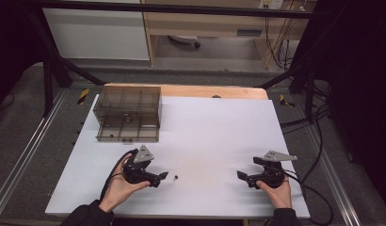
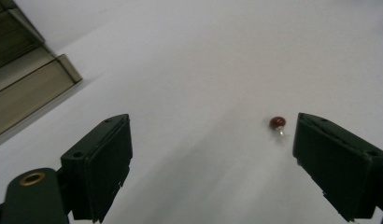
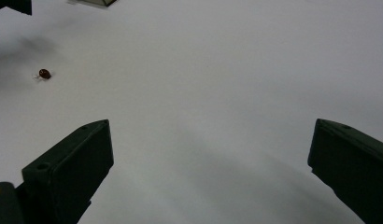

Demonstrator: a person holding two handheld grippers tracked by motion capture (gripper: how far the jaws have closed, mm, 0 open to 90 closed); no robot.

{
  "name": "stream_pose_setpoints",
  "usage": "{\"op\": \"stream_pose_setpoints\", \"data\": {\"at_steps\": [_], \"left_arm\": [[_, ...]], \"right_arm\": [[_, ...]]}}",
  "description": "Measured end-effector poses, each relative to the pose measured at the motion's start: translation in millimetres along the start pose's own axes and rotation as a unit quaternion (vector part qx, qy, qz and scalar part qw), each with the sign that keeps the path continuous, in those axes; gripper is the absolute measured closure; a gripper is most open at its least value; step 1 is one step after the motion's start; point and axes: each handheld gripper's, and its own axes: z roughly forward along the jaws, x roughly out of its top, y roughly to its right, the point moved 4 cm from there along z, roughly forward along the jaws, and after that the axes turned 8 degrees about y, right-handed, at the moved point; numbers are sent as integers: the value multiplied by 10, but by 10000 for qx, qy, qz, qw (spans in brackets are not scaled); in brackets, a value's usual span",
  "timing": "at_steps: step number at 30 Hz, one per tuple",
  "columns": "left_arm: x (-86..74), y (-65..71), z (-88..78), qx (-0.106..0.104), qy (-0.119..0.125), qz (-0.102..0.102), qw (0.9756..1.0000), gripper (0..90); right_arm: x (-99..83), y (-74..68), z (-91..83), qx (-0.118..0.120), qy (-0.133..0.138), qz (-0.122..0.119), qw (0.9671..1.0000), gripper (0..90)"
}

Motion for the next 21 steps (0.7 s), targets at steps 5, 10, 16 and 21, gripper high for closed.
{"op": "stream_pose_setpoints", "data": {"at_steps": [5,10,16,21], "left_arm": [[12,82,68,-92,-58,17,9999,158],[26,184,160,-253,-111,-18,9996,203],[4,244,213,-334,-132,-53,9993,291],[-19,269,236,-429,-151,-133,9989,392]], "right_arm": [[-1,0,0,2,-5,0,10000,6],[-1,-1,1,5,-3,0,10000,7],[0,0,-1,4,-1,1,10000,7],[-2,0,3,-3,-5,0,10000,7]]}}
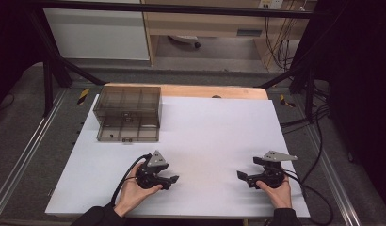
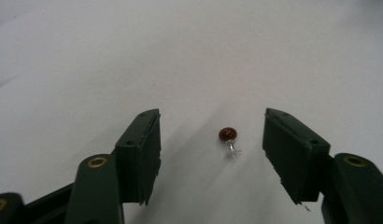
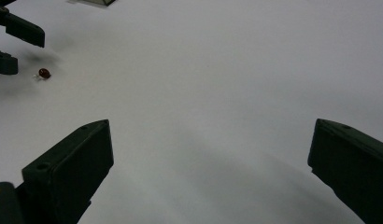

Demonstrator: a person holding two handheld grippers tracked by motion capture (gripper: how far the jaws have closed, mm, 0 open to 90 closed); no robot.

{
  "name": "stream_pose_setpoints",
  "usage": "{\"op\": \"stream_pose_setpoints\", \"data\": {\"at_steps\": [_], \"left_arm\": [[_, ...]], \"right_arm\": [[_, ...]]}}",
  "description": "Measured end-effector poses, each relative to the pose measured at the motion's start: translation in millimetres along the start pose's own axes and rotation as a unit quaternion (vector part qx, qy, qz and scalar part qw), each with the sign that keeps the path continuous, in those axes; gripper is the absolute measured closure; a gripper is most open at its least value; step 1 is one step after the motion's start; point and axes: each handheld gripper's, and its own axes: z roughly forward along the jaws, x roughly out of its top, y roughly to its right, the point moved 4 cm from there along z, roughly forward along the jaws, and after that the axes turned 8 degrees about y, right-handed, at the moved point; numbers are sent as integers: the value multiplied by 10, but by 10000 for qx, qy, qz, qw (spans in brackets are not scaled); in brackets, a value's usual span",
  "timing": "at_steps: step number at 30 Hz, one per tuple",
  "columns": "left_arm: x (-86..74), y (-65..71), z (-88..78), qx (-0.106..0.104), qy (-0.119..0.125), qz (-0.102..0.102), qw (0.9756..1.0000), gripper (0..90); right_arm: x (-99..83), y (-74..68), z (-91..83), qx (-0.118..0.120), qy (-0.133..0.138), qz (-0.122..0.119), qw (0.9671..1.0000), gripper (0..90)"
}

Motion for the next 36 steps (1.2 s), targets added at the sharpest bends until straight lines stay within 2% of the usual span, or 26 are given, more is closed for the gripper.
{"op": "stream_pose_setpoints", "data": {"at_steps": [9,13,19,36], "left_arm": [[-43,42,52,-149,-131,-161,9997,544],[-48,54,73,-145,-127,-206,9996,596],[-56,74,96,-104,-154,-158,9997,668],[-82,66,119,-11,-163,-90,9998,797]], "right_arm": [[0,0,-1,-4,1,-1,10000,6],[0,0,-2,2,-4,-5,10000,7],[3,-1,-4,4,7,8,10000,7],[2,0,-4,3,3,-4,10000,7]]}}
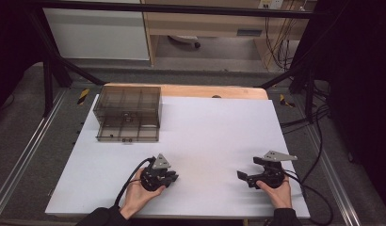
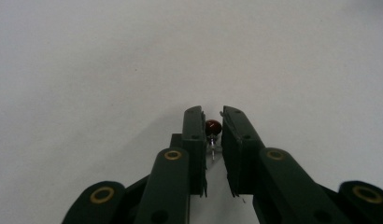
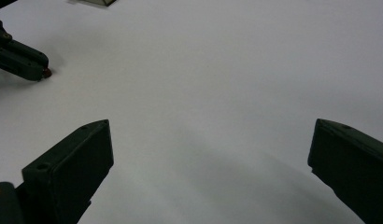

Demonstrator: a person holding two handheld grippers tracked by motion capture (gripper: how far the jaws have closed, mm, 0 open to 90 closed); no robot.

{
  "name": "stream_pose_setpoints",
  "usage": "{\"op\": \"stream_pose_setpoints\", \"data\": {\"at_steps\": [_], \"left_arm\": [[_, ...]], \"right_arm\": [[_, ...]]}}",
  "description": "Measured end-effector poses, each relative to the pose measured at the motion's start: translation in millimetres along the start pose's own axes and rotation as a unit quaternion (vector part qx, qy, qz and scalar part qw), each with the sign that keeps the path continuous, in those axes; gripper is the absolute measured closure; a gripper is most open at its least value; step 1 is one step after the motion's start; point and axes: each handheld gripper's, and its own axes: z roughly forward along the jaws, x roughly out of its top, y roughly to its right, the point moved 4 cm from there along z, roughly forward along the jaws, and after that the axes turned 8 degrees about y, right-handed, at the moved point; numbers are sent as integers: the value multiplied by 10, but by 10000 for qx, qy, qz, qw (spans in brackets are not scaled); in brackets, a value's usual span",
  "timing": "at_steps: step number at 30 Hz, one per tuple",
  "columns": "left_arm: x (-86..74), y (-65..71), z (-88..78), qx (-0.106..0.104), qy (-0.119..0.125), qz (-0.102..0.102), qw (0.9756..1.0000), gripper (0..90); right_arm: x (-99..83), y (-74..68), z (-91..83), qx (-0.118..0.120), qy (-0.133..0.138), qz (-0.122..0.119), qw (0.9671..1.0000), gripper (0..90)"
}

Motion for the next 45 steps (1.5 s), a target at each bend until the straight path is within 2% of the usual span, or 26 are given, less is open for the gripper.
{"op": "stream_pose_setpoints", "data": {"at_steps": [26,38,45], "left_arm": [[18,3,-34,-31,35,83,10000,822],[34,-76,-150,-1,102,100,9999,823],[29,-164,-243,92,177,81,9998,822]], "right_arm": [[2,-1,0,5,4,12,10000,7],[-1,0,4,-3,-5,3,10000,7],[-1,0,3,-5,-5,2,10000,6]]}}
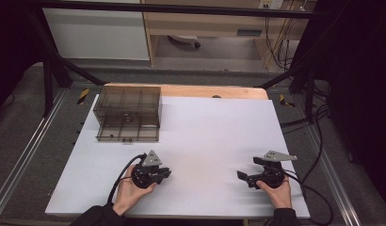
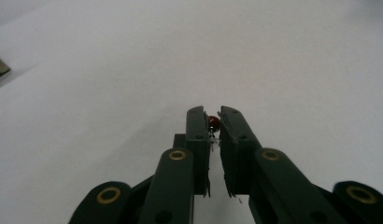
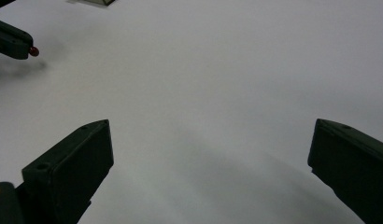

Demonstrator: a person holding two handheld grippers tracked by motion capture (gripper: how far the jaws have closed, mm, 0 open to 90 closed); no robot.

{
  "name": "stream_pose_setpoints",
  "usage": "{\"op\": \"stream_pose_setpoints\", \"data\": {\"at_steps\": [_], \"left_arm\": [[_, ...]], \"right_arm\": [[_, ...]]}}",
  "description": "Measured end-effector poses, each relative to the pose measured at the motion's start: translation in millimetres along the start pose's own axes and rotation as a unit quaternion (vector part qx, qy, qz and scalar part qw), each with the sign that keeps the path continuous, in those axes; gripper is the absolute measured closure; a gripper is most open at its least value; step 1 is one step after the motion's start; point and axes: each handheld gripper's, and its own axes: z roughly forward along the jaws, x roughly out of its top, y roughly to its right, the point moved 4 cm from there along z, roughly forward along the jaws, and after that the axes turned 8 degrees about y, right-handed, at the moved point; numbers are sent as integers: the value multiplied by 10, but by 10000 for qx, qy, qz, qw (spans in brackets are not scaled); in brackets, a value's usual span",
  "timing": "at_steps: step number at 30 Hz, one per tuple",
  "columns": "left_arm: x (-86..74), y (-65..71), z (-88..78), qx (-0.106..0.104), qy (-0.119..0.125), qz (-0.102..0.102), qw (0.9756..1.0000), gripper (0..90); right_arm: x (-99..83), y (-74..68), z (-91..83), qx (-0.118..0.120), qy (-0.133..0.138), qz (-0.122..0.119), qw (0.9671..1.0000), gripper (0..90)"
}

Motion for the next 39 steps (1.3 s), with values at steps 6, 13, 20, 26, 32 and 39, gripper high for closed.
{"op": "stream_pose_setpoints", "data": {"at_steps": [6,13,20,26,32,39], "left_arm": [[-1,-67,-54,55,20,-32,10000,822],[-3,-184,-129,164,46,-103,9998,822],[12,-345,-250,354,99,-166,9992,822],[17,-506,-352,511,143,-270,9982,823],[-3,-688,-440,671,139,-404,9968,823],[-3,-965,-569,989,159,-534,9935,822]], "right_arm": [[0,0,-2,4,-1,-7,10000,6],[0,1,-3,0,-4,-7,10000,7],[1,1,-4,-2,-1,-4,10000,7],[1,0,-3,3,0,-9,10000,7],[-2,-1,1,-3,-11,0,10000,6],[-3,0,2,-8,-24,5,10000,6]]}}
